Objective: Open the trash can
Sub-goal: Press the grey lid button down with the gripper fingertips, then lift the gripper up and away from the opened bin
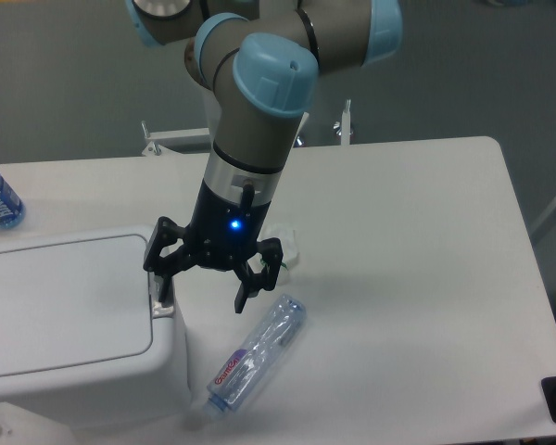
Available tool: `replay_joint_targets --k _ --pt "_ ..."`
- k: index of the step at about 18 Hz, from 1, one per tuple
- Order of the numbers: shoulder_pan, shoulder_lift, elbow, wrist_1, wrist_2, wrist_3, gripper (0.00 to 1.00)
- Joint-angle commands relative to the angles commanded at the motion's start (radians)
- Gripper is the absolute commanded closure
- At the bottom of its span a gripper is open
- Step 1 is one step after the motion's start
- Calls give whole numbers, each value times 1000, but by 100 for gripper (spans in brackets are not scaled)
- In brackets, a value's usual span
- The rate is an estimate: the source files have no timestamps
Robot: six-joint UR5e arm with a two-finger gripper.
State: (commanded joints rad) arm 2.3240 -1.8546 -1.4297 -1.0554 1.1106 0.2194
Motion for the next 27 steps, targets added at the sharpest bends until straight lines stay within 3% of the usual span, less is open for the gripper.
replay_joint_targets --k 13,16,20,23,25,27 --pt "0 -12 11 6 0 0 0" --pt "2 -3 44 5 -2 0 0" --pt "50 -5 141 3 14 34 0" --pt "66 9 124 -3 205 157 0" --pt "64 34 71 -15 366 257 0" --pt "67 54 16 -17 443 334 0"
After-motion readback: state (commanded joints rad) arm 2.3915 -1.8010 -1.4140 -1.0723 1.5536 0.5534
